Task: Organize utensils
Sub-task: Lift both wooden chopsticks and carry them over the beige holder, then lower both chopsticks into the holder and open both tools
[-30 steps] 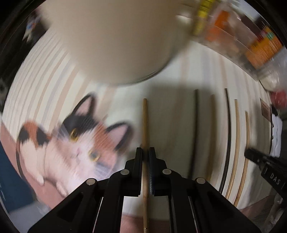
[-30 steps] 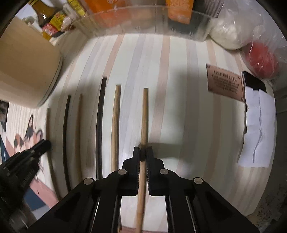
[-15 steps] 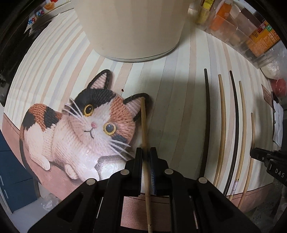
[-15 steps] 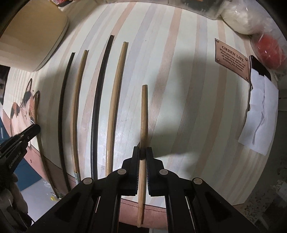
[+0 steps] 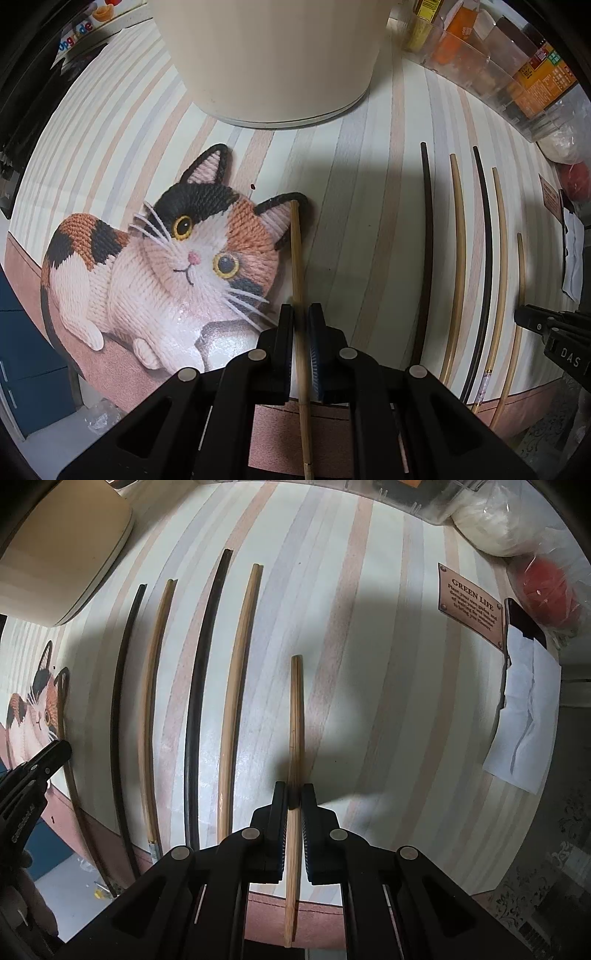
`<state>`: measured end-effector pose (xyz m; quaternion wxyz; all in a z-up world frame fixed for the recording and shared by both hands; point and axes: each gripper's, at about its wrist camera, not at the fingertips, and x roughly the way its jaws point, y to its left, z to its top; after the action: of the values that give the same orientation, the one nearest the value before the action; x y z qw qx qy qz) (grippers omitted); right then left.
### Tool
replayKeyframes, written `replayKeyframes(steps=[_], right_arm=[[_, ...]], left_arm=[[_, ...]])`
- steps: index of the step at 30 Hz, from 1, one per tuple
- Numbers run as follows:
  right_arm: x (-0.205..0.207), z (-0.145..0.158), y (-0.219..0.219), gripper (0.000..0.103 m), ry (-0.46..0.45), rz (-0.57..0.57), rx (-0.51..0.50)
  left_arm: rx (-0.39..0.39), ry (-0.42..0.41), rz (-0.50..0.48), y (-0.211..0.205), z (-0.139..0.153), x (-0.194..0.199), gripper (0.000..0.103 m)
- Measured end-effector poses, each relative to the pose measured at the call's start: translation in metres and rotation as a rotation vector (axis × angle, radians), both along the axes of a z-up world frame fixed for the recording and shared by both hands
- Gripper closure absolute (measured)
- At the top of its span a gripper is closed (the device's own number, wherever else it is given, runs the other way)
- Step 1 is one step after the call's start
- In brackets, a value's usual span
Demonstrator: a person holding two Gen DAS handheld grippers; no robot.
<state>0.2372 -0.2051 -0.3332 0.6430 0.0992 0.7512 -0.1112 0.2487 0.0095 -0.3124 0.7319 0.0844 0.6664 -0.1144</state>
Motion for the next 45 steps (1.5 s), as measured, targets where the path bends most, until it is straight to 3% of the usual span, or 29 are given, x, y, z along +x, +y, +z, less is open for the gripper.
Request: replayKeyframes(steps=[14,17,21,28,31,34,41,45], right_arm=[[-0.018,0.001,0.004,0.095,-0.028,-0.004,-0.023],[-0.028,0.005,0.002,0.096,-0.071,-0.016,-0.029],[-0.051,0.019,-0.007,0.097,-0.171,-0.084,0.006],[-0.077,0.083,-0.002,0.097,-0.376,-0.109,0.021],[-0.073,0.109,-0.005,0.097,-0.462,-0.116,0.035],[-0.067,0.155,-0.003,0.097,-0.596,-0.109,0.046],[-0.008,0.283,0.006,0.097,-0.890,-0.045,0.104],[0.038,0.332,0.018,0.097,-0.998,-0.002,0.107]], left_arm=[[-0.001,-0.036,-0.028,-0.007,0.001,0.002,0.098],[-0.005,-0.071,-0.014,-0.007,0.005,0.003,0.099],[-0.050,-0.138,-0.001,-0.001,0.036,-0.007,0.099],[-0.149,-0.265,0.023,0.014,0.104,-0.023,0.099],[-0.198,-0.344,0.028,0.020,0.143,-0.028,0.099],[-0.246,-0.438,0.029,0.022,0.189,-0.029,0.099],[-0.362,-0.638,0.032,0.019,0.306,0.017,0.099],[-0.370,-0.724,0.061,0.020,0.349,0.065,0.099]])
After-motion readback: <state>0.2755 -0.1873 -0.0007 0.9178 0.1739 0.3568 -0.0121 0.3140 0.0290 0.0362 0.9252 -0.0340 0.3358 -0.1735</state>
